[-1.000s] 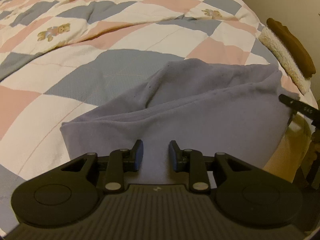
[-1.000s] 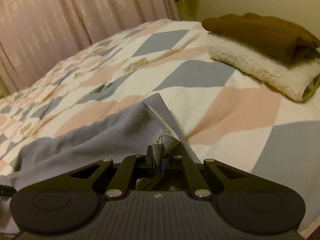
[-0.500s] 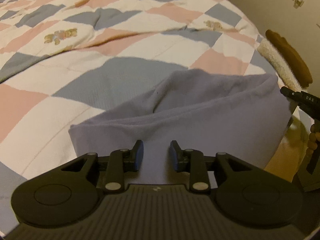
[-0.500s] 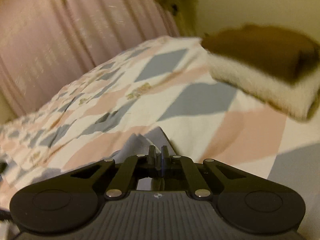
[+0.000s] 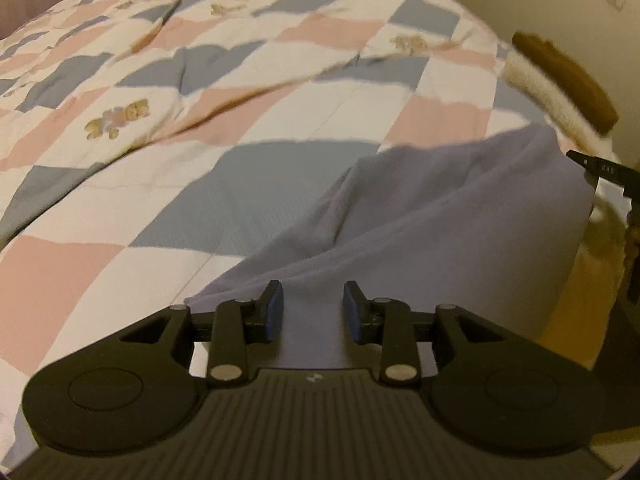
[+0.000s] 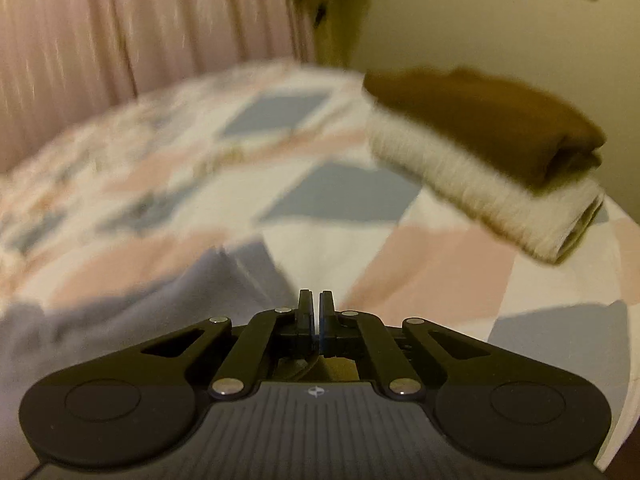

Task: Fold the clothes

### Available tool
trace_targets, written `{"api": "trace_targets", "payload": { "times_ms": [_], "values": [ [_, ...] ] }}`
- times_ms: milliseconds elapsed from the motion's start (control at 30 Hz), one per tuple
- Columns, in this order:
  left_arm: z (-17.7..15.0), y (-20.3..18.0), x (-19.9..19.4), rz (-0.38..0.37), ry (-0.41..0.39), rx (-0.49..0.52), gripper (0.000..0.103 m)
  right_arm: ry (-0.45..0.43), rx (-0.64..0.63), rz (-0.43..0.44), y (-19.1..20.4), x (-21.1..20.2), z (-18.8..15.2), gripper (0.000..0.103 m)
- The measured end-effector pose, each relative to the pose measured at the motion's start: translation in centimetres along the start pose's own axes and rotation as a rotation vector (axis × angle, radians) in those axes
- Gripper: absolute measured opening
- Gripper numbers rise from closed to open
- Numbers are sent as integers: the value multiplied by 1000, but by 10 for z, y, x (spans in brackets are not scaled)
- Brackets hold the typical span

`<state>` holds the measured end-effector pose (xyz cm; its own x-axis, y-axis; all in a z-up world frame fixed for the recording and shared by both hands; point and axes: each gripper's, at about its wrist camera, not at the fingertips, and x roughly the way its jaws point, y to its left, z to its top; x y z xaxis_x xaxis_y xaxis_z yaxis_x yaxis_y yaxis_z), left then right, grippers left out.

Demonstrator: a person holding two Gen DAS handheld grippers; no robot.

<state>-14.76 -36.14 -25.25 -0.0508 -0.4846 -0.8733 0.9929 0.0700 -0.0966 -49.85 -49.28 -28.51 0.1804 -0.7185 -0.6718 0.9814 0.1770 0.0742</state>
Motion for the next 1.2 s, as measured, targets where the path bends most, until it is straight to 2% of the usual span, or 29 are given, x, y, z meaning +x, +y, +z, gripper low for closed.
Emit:
{"api": "trace_targets", "payload": {
  "times_ms": [67,100,133,167,200,233,267,300,367,400,433,467,500,633,700,767,867,933,1000,1067,1100,1133,1200],
  "values": [
    [-1,-1,-4,-2,-13,12,27,-41,-47,-65,11,-12,2,2],
    [-2,-2,-7,2,-18,18,27,-72,-71,-107,17,-20,4,6],
    [-4,-2,-10,6,-21,24,27,-97,-76,-145,21,-28,5,25],
    [-5,-3,-13,10,-25,30,27,-117,-60,-180,21,-35,6,30],
    [-6,-3,-16,14,-28,37,27,-136,-45,-214,22,-42,8,30],
    [-8,-4,-18,19,-31,43,27,-153,-34,-209,23,-48,8,28],
    [-10,-4,-20,15,-33,44,27,-154,-34,-127,25,-51,8,26],
    [-12,-3,-21,10,-35,44,27,-139,-40,-10,30,-52,7,22],
    [-14,-4,-18,6,-30,47,27,-73,-144,152,49,-43,2,16],
    [-15,-5,-15,10,-28,49,27,-38,-196,204,58,-35,-2,5],
    [-16,-6,-12,16,-26,50,27,-6,-234,239,64,-24,-5,1],
    [-16,-6,-13,16,-29,49,27,32,-257,261,68,-11,-7,0],
    [-17,-6,-14,15,-34,49,27,51,-265,240,66,2,-7,0],
    [-18,-8,-17,13,-51,45,27,46,-237,42,40,34,6,0],
    [-18,-8,-18,12,-60,44,27,29,-206,-16,28,30,18,12],
    [-19,-9,-20,10,-68,42,27,-9,-182,2,22,7,24,12],
    [-20,-10,-22,9,-81,40,25,-36,-187,86,31,-27,13,12],
    [-24,-11,-21,8,-75,47,25,0,-224,124,43,-35,-4,12],
    [-32,-14,-15,8,-51,65,26,70,-280,84,49,-25,-25,12],
    [-33,-13,-6,36,-36,93,24,109,-260,29,42,-14,-34,2],
    [-29,-13,-7,37,-51,107,20,105,-246,18,41,-14,-33,0],
    [-24,-14,-8,35,-69,121,18,83,-240,21,44,-19,-29,3],
    [-12,-18,-12,-2,-114,151,18,40,-227,29,50,-29,-20,17]
  ]
}}
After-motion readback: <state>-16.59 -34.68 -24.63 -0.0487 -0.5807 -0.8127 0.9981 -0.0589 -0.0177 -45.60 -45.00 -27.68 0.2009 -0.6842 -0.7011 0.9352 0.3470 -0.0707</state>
